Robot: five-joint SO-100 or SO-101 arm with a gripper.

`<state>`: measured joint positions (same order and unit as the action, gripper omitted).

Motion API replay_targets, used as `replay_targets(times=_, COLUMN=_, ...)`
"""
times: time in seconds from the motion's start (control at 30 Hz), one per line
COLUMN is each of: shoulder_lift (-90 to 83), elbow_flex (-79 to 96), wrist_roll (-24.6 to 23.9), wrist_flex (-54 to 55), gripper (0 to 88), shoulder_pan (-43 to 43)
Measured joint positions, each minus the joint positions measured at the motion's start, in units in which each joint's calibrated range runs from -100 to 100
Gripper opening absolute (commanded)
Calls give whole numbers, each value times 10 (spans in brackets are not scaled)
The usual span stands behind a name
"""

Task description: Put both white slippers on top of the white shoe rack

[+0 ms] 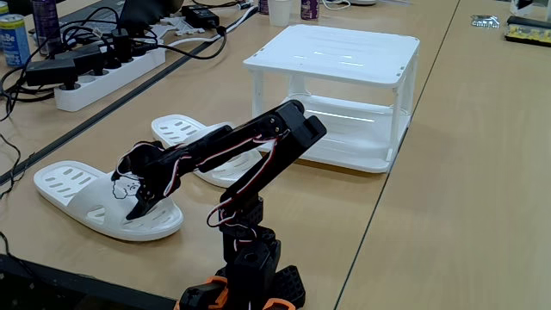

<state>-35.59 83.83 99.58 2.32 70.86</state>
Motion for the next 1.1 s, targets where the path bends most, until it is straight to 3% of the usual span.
replay_targets(times=0.47, shoulder_lift=0, elbow_flex=13, wrist_roll=0, wrist_flex=1, gripper=269, shoulder_pan=-56)
replay_targets(times=0.6, shoulder_lift=0, elbow_flex=13, wrist_roll=0, wrist_flex=1, gripper=187, shoulder_pan=-57)
replay_targets(times=0.77, shoulder_lift=0, elbow_flex=13, wrist_roll=0, wrist_flex=1, gripper=9, shoulder_pan=-57)
replay_targets(times=1.1, shoulder_lift=-1, elbow_flex=-58, wrist_roll=0, wrist_flex=6, gripper=8, shoulder_pan=-59)
